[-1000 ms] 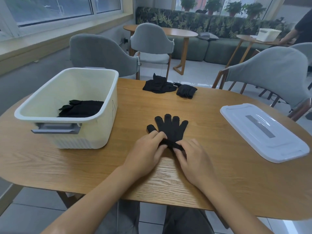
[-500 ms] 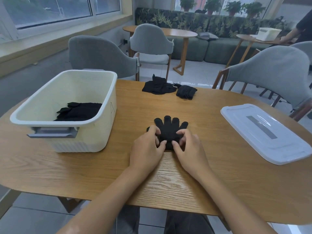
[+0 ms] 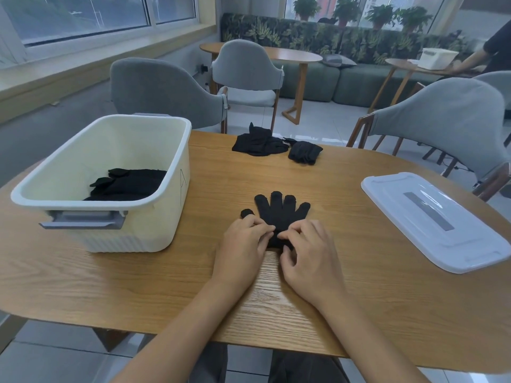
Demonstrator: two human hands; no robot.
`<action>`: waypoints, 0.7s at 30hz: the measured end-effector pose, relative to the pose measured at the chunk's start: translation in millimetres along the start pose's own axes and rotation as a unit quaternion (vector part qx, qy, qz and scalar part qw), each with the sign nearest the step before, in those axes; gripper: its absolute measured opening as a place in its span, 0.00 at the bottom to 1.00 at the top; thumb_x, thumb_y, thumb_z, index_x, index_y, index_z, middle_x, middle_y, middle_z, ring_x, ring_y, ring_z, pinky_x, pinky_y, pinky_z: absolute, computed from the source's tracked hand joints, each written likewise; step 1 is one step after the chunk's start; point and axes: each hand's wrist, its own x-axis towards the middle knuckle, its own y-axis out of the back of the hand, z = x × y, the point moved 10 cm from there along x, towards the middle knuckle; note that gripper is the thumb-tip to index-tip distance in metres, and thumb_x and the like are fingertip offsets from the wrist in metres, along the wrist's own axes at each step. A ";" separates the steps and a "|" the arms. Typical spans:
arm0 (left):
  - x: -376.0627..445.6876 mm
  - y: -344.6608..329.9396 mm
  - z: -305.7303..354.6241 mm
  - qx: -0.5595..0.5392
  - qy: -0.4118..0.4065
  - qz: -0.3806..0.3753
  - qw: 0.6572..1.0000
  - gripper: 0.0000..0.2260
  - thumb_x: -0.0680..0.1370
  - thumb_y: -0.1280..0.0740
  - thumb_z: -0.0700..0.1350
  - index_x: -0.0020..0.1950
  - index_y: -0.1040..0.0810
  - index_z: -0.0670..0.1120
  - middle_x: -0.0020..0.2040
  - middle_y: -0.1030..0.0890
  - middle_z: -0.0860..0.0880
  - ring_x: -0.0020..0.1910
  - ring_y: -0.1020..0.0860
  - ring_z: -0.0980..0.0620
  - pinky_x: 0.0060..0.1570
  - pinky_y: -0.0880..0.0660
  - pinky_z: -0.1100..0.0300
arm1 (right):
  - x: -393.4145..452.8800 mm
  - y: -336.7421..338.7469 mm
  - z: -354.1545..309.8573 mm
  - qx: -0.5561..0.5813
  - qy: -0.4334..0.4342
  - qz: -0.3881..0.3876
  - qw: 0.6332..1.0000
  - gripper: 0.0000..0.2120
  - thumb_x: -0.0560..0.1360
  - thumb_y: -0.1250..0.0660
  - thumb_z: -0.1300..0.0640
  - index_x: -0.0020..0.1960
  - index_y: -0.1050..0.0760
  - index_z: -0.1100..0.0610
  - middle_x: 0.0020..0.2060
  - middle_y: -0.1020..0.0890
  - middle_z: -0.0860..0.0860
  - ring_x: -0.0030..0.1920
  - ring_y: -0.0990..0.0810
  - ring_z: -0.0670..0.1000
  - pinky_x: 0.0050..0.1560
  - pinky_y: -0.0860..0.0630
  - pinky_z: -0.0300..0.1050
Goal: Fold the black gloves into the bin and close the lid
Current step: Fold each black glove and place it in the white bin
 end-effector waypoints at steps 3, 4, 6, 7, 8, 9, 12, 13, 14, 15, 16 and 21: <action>-0.4 -0.9 1.4 0.011 -0.006 -0.007 1.000 0.10 0.82 0.34 0.49 0.60 0.16 0.52 0.52 0.18 0.57 0.52 0.24 0.56 0.49 0.24 0.55 | 0.6 -7.2 1.0 -0.003 -0.008 -0.025 1.000 0.13 0.73 0.32 0.57 0.57 0.21 0.53 0.51 0.24 0.45 0.54 0.27 0.47 0.55 0.28 0.43; -0.8 -0.7 2.2 0.009 -0.010 -0.008 1.000 0.11 0.82 0.34 0.50 0.61 0.16 0.52 0.53 0.18 0.57 0.52 0.24 0.56 0.50 0.24 0.55 | 0.5 -8.4 1.6 -0.002 -0.012 -0.028 1.000 0.14 0.73 0.32 0.57 0.58 0.21 0.53 0.52 0.23 0.45 0.55 0.27 0.47 0.56 0.28 0.44; -1.6 -1.0 4.0 0.006 -0.015 -0.013 1.000 0.13 0.82 0.35 0.52 0.63 0.17 0.52 0.54 0.17 0.57 0.54 0.25 0.56 0.53 0.24 0.55 | -0.6 -9.7 2.8 -0.007 -0.017 -0.028 0.999 0.14 0.75 0.33 0.58 0.61 0.21 0.53 0.54 0.22 0.45 0.57 0.26 0.47 0.58 0.28 0.44; -1.8 -1.6 5.0 0.008 -0.018 -0.018 1.000 0.14 0.82 0.35 0.53 0.64 0.18 0.52 0.56 0.17 0.57 0.55 0.25 0.56 0.55 0.25 0.55 | -1.4 -10.7 4.0 -0.008 -0.021 -0.029 0.999 0.15 0.76 0.34 0.59 0.62 0.21 0.54 0.56 0.22 0.45 0.58 0.26 0.47 0.60 0.27 0.44; -2.0 -2.7 6.2 0.011 -0.021 -0.023 0.999 0.15 0.81 0.35 0.55 0.65 0.19 0.52 0.57 0.18 0.58 0.57 0.25 0.56 0.56 0.25 0.55 | -2.0 -11.9 5.6 -0.007 -0.026 -0.031 0.999 0.15 0.76 0.35 0.59 0.63 0.21 0.54 0.58 0.21 0.46 0.60 0.26 0.47 0.62 0.27 0.46; -2.4 -3.4 7.3 0.014 -0.024 -0.029 0.999 0.16 0.81 0.34 0.56 0.65 0.19 0.52 0.58 0.18 0.58 0.57 0.25 0.57 0.57 0.26 0.56 | -2.4 -13.4 7.4 -0.006 -0.032 -0.034 0.999 0.16 0.77 0.35 0.59 0.64 0.22 0.55 0.61 0.21 0.47 0.63 0.26 0.48 0.64 0.27 0.47; -3.2 -4.1 10.6 0.016 -0.029 -0.038 0.999 0.18 0.79 0.31 0.56 0.67 0.20 0.51 0.59 0.19 0.57 0.59 0.26 0.56 0.59 0.26 0.55 | -2.2 -16.1 10.3 -0.006 -0.046 -0.044 0.998 0.17 0.78 0.36 0.59 0.66 0.23 0.55 0.62 0.21 0.47 0.65 0.26 0.48 0.66 0.27 0.48; -3.5 -4.3 11.3 0.020 -0.030 -0.041 0.998 0.19 0.78 0.30 0.55 0.67 0.20 0.51 0.60 0.19 0.57 0.60 0.26 0.56 0.60 0.26 0.55 | -2.1 -15.2 10.7 -0.002 -0.052 -0.040 0.998 0.16 0.78 0.36 0.59 0.65 0.23 0.55 0.61 0.20 0.47 0.63 0.25 0.48 0.64 0.26 0.48; -3.9 -4.3 11.9 0.026 -0.032 -0.043 0.998 0.19 0.78 0.30 0.55 0.68 0.21 0.51 0.61 0.20 0.57 0.60 0.26 0.56 0.60 0.26 0.56 | -2.0 -13.4 11.2 0.004 -0.060 -0.034 0.998 0.15 0.77 0.35 0.60 0.64 0.22 0.55 0.58 0.19 0.47 0.60 0.24 0.48 0.62 0.25 0.47; -4.3 -4.2 12.5 0.031 -0.033 -0.043 0.998 0.20 0.77 0.29 0.54 0.68 0.21 0.51 0.63 0.22 0.56 0.60 0.26 0.56 0.60 0.26 0.56 | -2.0 -11.4 11.8 0.008 -0.067 -0.028 0.997 0.13 0.77 0.34 0.60 0.62 0.22 0.54 0.55 0.19 0.47 0.57 0.24 0.47 0.60 0.25 0.45; -4.6 -3.6 12.2 0.032 -0.031 -0.044 0.998 0.20 0.77 0.29 0.54 0.68 0.21 0.51 0.64 0.24 0.56 0.60 0.26 0.56 0.59 0.25 0.57 | -1.7 -10.1 12.4 0.010 -0.075 -0.026 0.997 0.11 0.78 0.34 0.60 0.60 0.23 0.53 0.53 0.20 0.46 0.55 0.24 0.47 0.57 0.26 0.43; -4.8 0.3 14.6 0.022 -0.030 -0.040 0.999 0.14 0.78 0.30 0.48 0.64 0.21 0.52 0.57 0.26 0.57 0.54 0.26 0.57 0.51 0.25 0.60 | -2.2 -7.7 14.3 0.043 -0.089 -0.033 0.995 0.07 0.81 0.39 0.55 0.57 0.26 0.51 0.49 0.22 0.45 0.50 0.26 0.46 0.51 0.28 0.41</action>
